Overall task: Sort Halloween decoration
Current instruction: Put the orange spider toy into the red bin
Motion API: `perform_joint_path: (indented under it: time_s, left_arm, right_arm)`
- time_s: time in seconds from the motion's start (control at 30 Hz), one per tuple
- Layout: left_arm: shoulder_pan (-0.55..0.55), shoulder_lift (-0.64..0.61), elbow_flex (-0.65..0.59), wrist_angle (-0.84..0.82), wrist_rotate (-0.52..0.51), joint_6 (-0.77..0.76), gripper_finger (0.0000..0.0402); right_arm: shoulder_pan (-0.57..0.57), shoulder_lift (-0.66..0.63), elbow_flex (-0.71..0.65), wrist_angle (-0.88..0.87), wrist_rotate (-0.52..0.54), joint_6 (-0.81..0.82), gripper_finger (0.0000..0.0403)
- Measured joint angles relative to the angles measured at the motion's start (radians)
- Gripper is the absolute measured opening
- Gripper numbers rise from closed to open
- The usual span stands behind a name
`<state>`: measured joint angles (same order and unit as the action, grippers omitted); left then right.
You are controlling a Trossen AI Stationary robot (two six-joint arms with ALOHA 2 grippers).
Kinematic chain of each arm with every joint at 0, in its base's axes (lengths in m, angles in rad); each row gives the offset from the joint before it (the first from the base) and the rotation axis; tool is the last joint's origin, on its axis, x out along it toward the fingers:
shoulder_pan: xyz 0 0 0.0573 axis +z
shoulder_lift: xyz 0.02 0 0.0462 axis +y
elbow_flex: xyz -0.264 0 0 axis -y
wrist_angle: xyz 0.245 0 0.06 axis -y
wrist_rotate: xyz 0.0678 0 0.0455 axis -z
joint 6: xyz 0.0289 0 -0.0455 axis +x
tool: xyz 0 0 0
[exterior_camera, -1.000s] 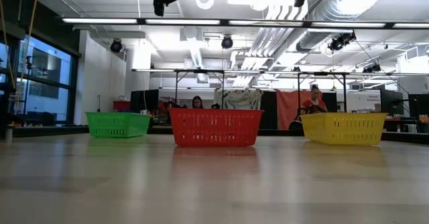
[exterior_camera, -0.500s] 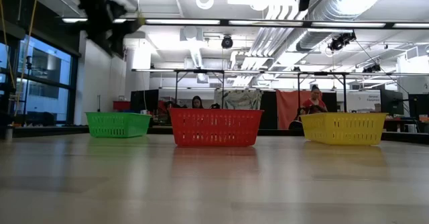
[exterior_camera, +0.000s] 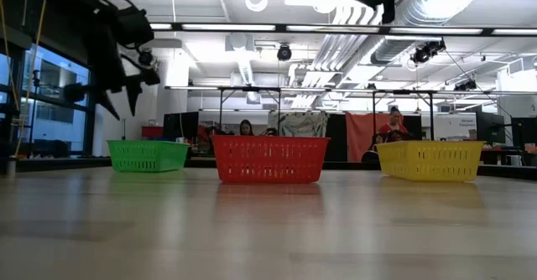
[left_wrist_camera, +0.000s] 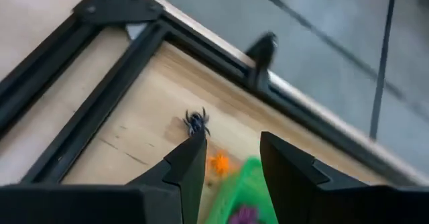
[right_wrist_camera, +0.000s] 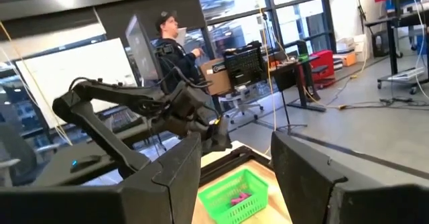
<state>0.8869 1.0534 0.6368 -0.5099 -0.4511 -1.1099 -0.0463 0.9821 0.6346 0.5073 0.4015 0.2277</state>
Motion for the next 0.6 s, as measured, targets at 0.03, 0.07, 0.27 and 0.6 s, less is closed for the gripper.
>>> perform_joint_path:
  time_s: [0.03, 0.07, 0.27, 0.6]
  left_arm:
    - [0.012, 0.001, -0.011, 0.015, 0.000, -0.025, 0.0129]
    - [0.024, 0.003, -0.021, 0.023, 0.001, -0.053, 0.0129]
    - [0.072, 0.050, -0.046, 0.071, 0.044, -0.134, 0.0129]
    - [0.078, 0.248, -0.047, 0.131, 0.139, -0.420, 0.0129]
  right_arm:
    - [0.000, 0.000, 0.000, -0.004, 0.000, -0.004, 0.0176]
    - [0.000, 0.000, 0.000, -0.008, 0.000, -0.013, 0.0176]
    - [-0.029, 0.000, 0.000, -0.101, 0.000, -0.023, 0.0176]
    - [-0.109, 0.000, 0.000, -0.241, -0.064, -0.019, 0.0176]
